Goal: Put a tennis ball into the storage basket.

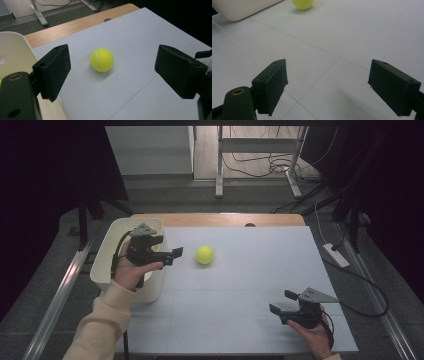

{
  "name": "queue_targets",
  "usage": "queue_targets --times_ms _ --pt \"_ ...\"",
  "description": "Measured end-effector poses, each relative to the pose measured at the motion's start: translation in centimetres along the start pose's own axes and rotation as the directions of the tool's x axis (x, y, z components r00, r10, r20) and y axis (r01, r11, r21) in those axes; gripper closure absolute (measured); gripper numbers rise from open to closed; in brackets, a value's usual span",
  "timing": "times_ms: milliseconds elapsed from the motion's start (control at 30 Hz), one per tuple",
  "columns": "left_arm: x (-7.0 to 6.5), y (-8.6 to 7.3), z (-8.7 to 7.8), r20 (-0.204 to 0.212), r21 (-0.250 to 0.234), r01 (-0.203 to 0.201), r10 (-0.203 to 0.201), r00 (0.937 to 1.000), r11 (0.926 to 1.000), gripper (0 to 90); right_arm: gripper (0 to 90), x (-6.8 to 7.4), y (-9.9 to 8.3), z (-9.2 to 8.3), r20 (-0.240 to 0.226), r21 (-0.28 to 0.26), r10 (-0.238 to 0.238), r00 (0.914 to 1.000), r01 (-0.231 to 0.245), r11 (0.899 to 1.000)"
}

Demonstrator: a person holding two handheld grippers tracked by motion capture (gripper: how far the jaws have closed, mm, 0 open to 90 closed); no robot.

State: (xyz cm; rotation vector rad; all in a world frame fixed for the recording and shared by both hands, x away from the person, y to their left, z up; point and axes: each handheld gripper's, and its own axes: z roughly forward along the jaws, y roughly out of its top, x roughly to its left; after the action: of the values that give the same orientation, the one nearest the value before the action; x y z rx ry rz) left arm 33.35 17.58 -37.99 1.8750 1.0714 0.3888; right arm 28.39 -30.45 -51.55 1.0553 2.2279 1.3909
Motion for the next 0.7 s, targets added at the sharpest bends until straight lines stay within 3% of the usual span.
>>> queue_targets --times_ms 700 --pt "-2.4 0.7 1.2 0.038 0.009 -0.050 0.050 0.9980 0.9987 14.5 15.6 -0.1 -0.1 -0.1 0.004 -0.001 0.003 1.0000 -0.003 1.000"
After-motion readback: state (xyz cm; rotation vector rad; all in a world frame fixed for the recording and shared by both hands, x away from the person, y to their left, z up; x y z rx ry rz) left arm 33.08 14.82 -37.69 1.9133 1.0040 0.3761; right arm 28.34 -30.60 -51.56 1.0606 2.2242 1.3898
